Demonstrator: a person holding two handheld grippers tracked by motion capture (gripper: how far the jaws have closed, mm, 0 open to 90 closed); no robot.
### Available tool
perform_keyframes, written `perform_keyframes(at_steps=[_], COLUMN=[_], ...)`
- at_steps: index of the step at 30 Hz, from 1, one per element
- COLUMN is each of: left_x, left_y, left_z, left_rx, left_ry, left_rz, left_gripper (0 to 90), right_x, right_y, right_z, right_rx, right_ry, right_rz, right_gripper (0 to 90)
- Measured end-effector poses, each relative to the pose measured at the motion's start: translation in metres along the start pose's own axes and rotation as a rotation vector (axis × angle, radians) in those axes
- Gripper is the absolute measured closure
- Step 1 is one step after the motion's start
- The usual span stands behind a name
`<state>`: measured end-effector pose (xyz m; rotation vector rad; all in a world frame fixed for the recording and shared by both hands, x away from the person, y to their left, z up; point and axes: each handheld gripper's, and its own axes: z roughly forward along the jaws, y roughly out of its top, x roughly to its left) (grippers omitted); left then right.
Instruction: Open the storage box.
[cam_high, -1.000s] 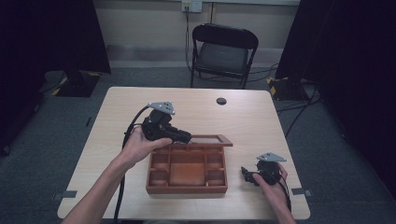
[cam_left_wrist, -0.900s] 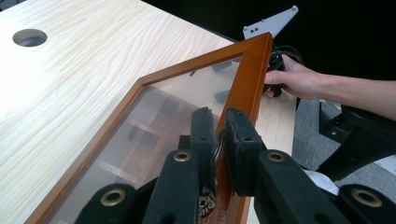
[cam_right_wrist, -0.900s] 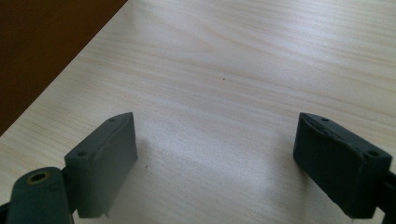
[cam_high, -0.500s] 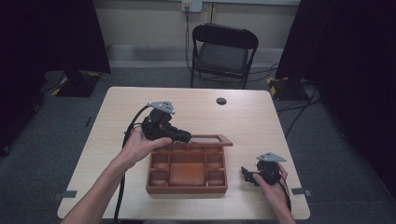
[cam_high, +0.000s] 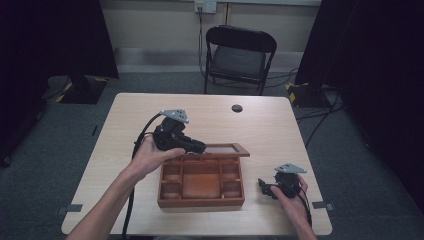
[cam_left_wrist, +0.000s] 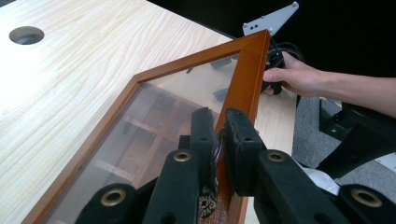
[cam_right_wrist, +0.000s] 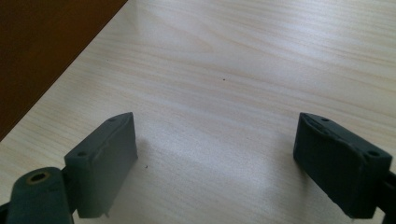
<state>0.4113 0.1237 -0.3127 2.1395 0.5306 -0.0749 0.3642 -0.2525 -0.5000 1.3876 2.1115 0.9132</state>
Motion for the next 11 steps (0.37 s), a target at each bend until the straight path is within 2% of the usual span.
perform_keyframes(at_steps=[11], left_x=[0.0001], left_y=[0.0006], left_z=[0.0002], left_rx=[0.008], left_ry=[0.000], left_rz=[0.006], left_gripper=[82.4], right_x=[-0.0004], right_y=[0.0003], right_z=[0.0005], right_rx=[-0.001], right_ry=[0.003], right_rz=[-0.005], right_gripper=[12.6])
